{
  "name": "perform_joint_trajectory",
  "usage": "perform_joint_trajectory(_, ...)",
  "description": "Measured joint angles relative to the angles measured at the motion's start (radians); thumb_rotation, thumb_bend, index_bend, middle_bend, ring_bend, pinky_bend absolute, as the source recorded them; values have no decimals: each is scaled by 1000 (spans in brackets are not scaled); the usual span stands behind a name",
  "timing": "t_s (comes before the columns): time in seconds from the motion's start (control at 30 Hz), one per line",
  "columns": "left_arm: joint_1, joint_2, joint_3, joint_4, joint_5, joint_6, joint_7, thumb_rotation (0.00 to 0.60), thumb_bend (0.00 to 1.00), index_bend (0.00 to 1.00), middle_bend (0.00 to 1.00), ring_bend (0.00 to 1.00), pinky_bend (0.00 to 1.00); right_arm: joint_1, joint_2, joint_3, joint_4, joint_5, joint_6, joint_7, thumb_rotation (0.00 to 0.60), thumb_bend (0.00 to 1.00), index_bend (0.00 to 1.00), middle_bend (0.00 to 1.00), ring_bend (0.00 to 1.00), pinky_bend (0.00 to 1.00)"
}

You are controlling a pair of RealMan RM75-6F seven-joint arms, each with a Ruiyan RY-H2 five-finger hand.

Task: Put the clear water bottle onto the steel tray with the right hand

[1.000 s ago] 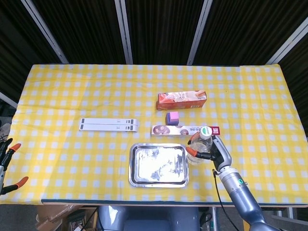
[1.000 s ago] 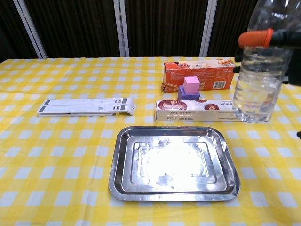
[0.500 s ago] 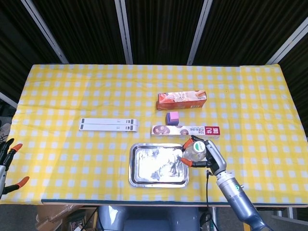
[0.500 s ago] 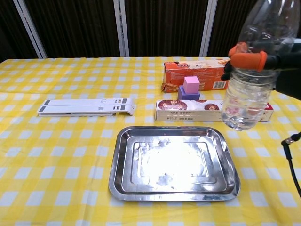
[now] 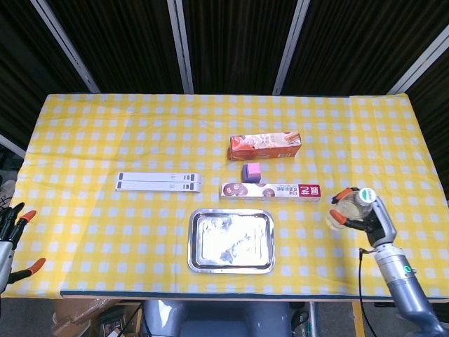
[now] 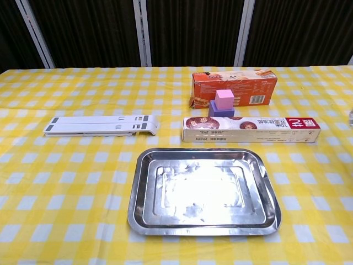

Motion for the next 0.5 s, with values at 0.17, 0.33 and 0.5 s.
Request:
perform_joint_trajectory(0.17,-1,-2,2,-2,2,-4,2,600,201,124,0,0,0,-3,15,-18,11,-73,10,11,600,902,909,702,371,0)
perform_joint_trajectory(0.33,-5,0,0,1,-2,-11,-2,600,201,124,0,0,0,34,-23,-41,-39,-89,-11,-88,600,903,909,702,371,0)
perform_joint_trajectory(0.5,-10,4,-2,5,-8,-21,-19,600,201,124,0,0,0,93,-119,-61,-106,-48,-43,-283,600,901,909,702,371,0)
